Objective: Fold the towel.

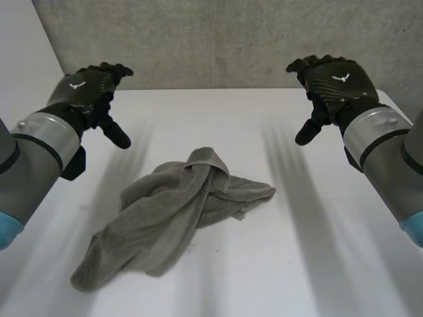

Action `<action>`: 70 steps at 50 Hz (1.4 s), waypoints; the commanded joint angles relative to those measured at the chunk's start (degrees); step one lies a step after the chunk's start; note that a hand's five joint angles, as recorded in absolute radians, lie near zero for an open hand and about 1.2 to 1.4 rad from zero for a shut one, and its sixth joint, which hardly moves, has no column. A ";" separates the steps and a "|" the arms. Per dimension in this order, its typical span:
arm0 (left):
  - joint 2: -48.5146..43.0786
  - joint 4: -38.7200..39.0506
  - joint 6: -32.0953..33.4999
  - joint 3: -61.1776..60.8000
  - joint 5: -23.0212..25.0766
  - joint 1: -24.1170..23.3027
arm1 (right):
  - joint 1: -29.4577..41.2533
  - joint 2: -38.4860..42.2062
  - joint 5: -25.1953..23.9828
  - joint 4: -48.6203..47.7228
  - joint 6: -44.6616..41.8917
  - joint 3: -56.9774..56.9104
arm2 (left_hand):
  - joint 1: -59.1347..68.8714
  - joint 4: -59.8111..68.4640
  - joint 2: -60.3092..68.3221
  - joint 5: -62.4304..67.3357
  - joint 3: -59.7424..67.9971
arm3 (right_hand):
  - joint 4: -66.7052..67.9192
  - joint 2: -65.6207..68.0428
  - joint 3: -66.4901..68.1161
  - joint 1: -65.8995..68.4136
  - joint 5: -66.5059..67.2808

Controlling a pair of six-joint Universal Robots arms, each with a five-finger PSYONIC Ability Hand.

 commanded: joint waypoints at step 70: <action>-22.87 10.06 -7.41 50.91 5.48 0.88 | 1.48 28.85 -6.81 4.67 0.92 -60.00 | 69.87 67.10 70.28 68.46 70.06 | 69.97 70.08 70.46 69.73 69.17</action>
